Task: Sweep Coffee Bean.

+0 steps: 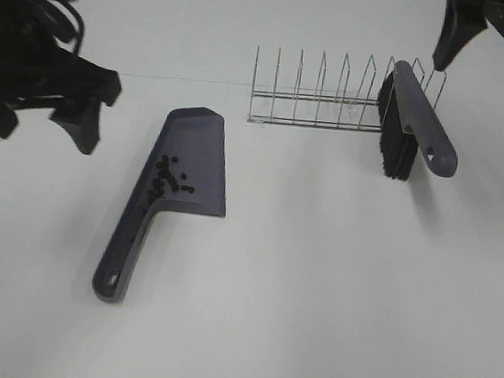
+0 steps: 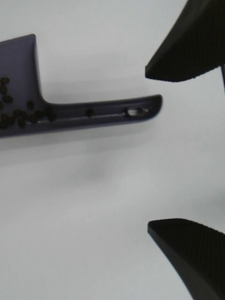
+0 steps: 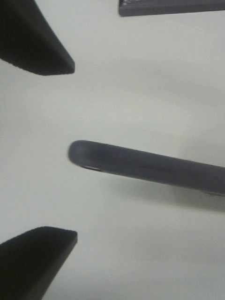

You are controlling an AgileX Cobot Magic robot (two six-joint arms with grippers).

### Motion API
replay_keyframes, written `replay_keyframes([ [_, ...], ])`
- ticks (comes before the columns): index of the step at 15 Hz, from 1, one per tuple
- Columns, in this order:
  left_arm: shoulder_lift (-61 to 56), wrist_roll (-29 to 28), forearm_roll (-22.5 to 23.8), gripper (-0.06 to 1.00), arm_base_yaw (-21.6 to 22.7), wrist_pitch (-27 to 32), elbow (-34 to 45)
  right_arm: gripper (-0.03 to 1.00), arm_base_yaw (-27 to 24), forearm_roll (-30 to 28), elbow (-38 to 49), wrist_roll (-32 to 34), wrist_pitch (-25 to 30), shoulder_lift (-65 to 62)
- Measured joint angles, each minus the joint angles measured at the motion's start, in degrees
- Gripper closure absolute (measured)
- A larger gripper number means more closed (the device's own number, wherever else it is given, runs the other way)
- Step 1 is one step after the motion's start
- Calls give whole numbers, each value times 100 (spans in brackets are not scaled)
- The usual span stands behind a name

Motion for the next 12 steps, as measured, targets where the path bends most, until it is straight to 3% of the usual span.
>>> replay_keyframes([
  [1, -779, -52, 201, 21, 0, 590, 69, 22, 0, 52, 1008, -86, 0, -1008],
  [5, -2194, -57, 138, 21, 0, 693, 682, 22, 0, 166, 2779, -178, 6, -3128],
  [12, -5546, -6, -52, 21, 0, 745, 3002, 22, 0, 166, 4939, -183, -86, -6549],
])
